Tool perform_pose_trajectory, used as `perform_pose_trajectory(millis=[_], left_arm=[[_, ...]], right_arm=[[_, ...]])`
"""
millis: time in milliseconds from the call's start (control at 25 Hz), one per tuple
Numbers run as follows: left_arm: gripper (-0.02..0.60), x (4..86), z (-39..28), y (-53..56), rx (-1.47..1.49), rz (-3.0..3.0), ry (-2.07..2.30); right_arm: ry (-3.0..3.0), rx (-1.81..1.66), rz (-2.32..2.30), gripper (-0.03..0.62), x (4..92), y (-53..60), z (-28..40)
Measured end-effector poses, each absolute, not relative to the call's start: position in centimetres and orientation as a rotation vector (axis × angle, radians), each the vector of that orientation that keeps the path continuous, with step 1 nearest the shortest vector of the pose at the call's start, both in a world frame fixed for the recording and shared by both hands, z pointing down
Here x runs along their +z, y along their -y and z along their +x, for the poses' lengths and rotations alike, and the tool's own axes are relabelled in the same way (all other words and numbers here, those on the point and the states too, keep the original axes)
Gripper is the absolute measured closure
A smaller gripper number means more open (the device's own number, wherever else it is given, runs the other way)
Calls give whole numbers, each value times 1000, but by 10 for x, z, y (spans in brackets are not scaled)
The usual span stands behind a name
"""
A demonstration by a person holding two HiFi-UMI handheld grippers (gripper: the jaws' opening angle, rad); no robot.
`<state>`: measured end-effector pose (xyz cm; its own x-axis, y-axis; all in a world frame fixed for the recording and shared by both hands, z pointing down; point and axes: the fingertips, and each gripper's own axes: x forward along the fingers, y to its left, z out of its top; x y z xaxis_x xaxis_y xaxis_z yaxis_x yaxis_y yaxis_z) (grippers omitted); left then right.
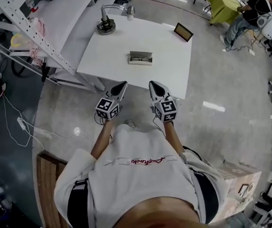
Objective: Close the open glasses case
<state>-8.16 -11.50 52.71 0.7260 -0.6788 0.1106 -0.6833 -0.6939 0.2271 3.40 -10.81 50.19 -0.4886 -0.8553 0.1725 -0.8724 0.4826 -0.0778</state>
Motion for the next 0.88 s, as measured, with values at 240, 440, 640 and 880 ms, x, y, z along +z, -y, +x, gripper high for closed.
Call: perform_pose_trajectory(millis=[240,440,640,880], left_arm=[[554,539,-78,120,40,2665,1049],[554,543,-75,131,42,2664,1038],[554,548,-72,143,62,2659,1023],[554,553,-64,168,73,2651,1025]], right_arm=[[2586,265,1534,583,514,114,37],[2585,275,1539,583,519,126,38],[2584,299,1545,583,524,139,40],[2582,331,1533,583,534,164,46]])
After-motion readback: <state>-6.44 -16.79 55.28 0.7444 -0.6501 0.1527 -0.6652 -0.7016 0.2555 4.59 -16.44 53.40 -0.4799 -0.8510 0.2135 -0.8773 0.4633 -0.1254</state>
